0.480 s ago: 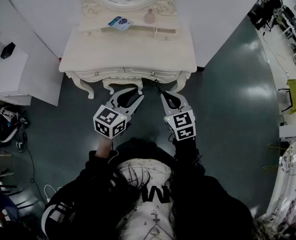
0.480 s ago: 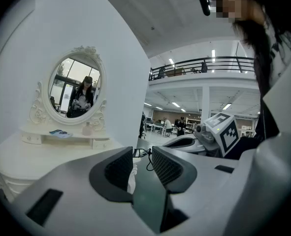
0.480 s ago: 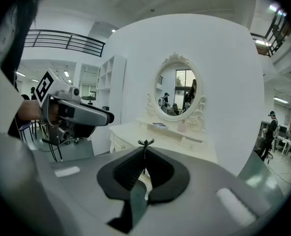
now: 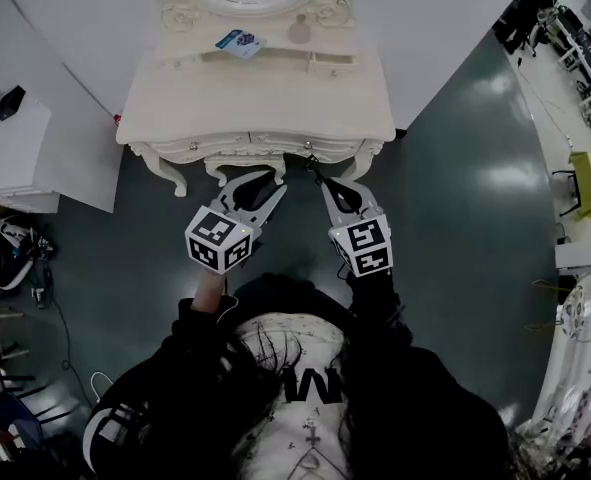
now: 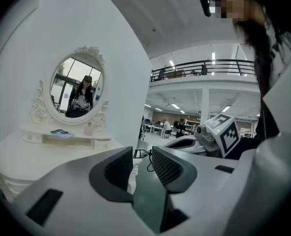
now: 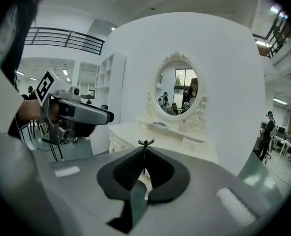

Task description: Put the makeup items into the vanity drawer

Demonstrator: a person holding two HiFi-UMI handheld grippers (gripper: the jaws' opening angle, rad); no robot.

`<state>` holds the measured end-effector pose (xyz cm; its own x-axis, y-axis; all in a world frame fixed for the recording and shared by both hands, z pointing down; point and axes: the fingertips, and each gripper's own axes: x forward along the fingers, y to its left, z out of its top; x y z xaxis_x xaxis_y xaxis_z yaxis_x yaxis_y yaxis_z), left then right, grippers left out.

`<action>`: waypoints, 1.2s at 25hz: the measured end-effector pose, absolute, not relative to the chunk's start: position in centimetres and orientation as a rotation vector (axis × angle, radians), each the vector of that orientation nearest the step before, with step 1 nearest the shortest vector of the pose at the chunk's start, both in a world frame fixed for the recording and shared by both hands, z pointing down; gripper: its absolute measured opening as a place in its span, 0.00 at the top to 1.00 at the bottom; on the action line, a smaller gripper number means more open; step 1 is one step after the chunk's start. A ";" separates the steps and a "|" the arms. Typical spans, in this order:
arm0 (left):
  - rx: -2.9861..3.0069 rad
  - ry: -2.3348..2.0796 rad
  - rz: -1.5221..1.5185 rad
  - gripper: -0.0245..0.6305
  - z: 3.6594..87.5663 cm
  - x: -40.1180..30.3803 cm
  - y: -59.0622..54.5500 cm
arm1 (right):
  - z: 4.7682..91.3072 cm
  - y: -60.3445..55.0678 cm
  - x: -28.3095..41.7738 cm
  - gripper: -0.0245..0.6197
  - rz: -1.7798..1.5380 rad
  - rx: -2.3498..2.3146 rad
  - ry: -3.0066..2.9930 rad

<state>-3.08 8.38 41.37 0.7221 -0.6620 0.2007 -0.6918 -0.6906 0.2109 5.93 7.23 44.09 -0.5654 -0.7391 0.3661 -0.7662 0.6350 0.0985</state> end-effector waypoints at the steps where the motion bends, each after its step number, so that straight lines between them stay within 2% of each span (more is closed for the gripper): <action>1: 2.659 -1.064 0.156 0.78 41.4 -3.3 8.4 | 44.1 7.2 5.8 0.93 0.102 1.198 -2.483; 20: 2.682 -0.995 0.242 0.78 43.2 -8.2 9.1 | 45.5 8.4 1.6 0.93 0.151 1.272 -2.434; 30: 2.685 -0.960 0.250 0.78 43.9 -6.7 5.7 | 46.5 5.3 3.0 0.93 0.174 1.288 -2.415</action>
<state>-6.75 5.65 43.94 0.7642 -0.5932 0.2533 -0.6414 -0.7405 0.2009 2.97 5.31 46.52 -0.4973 -0.7701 0.3996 -0.8194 0.5683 0.0754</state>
